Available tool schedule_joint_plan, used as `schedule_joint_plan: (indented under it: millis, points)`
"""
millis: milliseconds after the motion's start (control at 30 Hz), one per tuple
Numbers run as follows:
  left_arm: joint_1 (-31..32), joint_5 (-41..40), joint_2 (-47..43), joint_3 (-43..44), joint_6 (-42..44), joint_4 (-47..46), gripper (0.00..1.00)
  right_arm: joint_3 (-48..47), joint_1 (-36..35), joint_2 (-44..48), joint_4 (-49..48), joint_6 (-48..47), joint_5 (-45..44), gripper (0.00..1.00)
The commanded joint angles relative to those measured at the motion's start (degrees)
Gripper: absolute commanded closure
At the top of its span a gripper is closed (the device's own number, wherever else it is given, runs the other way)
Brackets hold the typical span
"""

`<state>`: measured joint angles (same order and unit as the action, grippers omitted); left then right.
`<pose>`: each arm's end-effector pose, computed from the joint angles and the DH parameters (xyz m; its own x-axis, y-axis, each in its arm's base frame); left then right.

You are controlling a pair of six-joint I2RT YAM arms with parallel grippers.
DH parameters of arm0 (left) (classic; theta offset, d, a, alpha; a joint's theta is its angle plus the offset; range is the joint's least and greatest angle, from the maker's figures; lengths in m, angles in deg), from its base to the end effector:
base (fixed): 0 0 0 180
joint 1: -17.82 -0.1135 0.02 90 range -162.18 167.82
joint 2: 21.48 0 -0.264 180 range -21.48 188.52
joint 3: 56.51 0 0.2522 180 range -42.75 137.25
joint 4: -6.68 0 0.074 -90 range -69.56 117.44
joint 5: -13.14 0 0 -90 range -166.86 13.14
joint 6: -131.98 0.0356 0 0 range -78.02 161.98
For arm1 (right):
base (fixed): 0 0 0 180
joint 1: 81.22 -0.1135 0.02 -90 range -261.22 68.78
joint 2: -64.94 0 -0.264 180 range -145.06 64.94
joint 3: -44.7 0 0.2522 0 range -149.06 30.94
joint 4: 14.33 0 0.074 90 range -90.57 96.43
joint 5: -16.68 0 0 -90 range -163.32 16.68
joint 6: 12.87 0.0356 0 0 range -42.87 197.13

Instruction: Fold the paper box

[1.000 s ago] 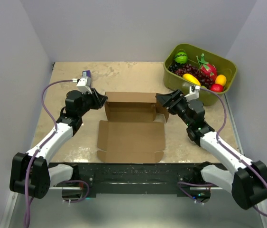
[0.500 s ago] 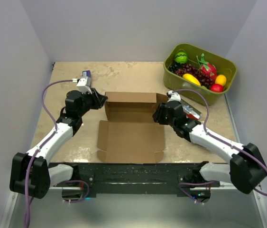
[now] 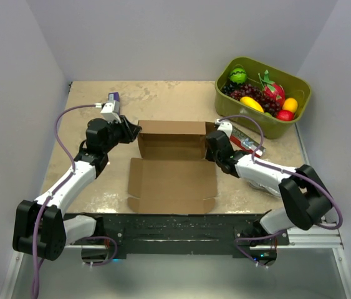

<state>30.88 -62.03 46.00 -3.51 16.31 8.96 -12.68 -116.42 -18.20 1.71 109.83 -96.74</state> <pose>0.2579 -0.0692 0.2630 -0.4512 -0.3252 -0.8310 0.2904 0.8271 -0.4813 0.2493 0.1586 0.1949 -0.6133 0.1740 -0.7704 0.0529 0.9823 0.1798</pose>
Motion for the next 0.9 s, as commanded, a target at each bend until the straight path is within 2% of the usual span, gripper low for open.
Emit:
schedule_joint_plan:
  millis: [0,300,600,867]
  points:
    - [0.4,-0.7,2.4,-2.1,3.7,13.8,0.7,-1.7,0.0,-2.2,-7.1,-1.4,-0.8,0.79]
    - [0.4,-0.8,2.7,-2.1,3.8,13.9,0.7,0.8,0.0,-3.9,-18.4,-3.1,4.8,0.78]
    - [0.5,-0.7,2.7,-2.0,3.8,13.9,0.7,1.3,0.0,-10.7,-20.8,-0.4,8.7,0.8]
    - [0.7,-0.4,2.9,-2.0,3.8,13.9,0.7,3.2,-0.1,-11.9,-22.5,0.9,10.4,0.82]
